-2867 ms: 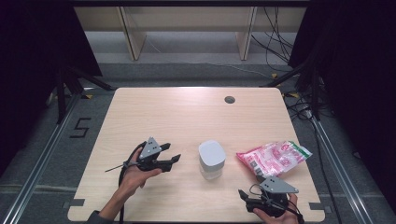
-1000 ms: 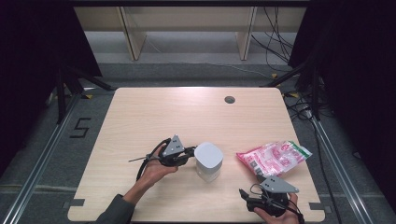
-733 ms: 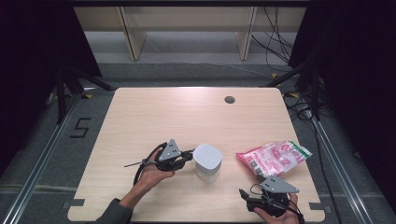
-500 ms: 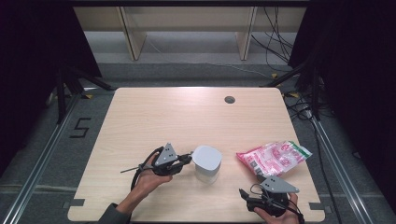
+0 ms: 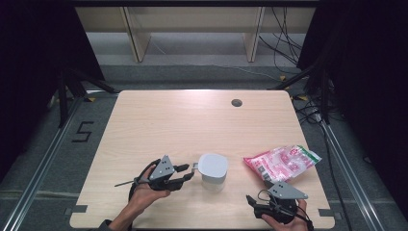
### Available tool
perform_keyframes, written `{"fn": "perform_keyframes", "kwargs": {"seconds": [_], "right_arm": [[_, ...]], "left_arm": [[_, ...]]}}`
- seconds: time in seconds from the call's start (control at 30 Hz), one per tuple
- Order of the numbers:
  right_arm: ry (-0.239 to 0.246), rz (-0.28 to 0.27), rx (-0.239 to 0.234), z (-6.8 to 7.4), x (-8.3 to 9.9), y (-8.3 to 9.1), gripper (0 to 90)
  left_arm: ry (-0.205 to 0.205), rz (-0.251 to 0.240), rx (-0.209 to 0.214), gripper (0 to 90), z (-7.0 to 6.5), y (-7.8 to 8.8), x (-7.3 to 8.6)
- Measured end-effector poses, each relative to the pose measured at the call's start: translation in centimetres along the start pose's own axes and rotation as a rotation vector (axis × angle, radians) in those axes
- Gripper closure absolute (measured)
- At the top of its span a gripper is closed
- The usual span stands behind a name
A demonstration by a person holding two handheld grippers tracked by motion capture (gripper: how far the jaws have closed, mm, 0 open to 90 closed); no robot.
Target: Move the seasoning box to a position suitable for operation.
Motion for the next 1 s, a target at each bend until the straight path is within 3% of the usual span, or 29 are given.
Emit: {"fn": "perform_keyframes", "kwargs": {"seconds": [0.03,0.07,0.2,0.23,0.27,0.3,0.37,0.4,0.47,0.53,0.67,0.73,0.87,0.93,1.0], "right_arm": [[-0.001,0.001,0.01,0.0,0.0,0.0,21.5],[0.009,-0.002,0.032,-0.2,0.0,0.0,21.5],[0.004,0.003,0.013,0.0,0.0,-0.1,21.6],[0.01,-0.004,0.038,-0.2,0.0,-0.1,21.5],[0.01,-0.004,0.038,-0.2,0.0,-0.1,21.5],[-0.007,0.011,0.018,0.1,0.1,0.0,21.6],[0.008,-0.001,0.035,-0.1,0.0,-0.1,21.6],[-0.001,0.006,0.023,0.0,0.1,-0.1,21.6],[0.003,0.007,0.019,0.0,0.1,-0.1,21.7],[0.001,0.006,0.017,0.0,0.1,-0.1,21.7],[0.02,0.007,0.012,0.0,0.1,-0.1,21.8],[0.001,0.007,0.017,0.0,0.1,-0.1,21.8],[0.022,0.0,0.03,-0.2,0.1,-0.1,21.9],[0.008,0.002,0.024,0.0,0.1,-0.1,21.9],[0.028,0.005,0.013,0.0,0.1,-0.1,21.9]], "left_arm": [[-0.004,-0.003,0.047,57.9,0.2,-0.1,-0.1],[0.001,-0.017,0.055,56.7,0.3,-0.2,-0.3],[-0.036,-0.001,0.08,55.2,0.6,-0.5,-0.5],[-0.045,-0.013,0.116,55.4,0.6,-0.9,-0.8],[-0.045,-0.013,0.116,55.4,0.6,-0.9,-0.8],[-0.064,-0.026,0.143,55.5,0.8,-1.2,-1.1],[-0.06,-0.02,0.146,56.1,0.7,-1.3,-1.2],[-0.088,-0.015,0.16,56.1,0.8,-1.5,-1.3],[-0.074,-0.024,0.166,57.2,0.7,-1.6,-1.3],[-0.099,-0.009,0.169,57.9,0.7,-1.7,-1.4],[-0.095,-0.009,0.176,62.4,0.6,-1.6,-1.3],[-0.094,-0.007,0.19,63.5,0.3,-1.5,-1.2],[-0.097,-0.004,0.201,64.6,-0.2,-1.3,-1.1],[-0.103,-0.002,0.205,64.0,-0.3,-1.3,-1.1],[-0.109,-0.005,0.212,62.7,-0.5,-1.5,-1.2]]}}
Point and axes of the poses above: each handheld gripper's, and its own axes: y roughly backward along the jaws, x roughly out of its underside, z roughly to its left, the point moved 7 cm from there along -y, roughly forward along the jaws, and after that the axes turned 9 degrees about x, right-handed, at the moved point
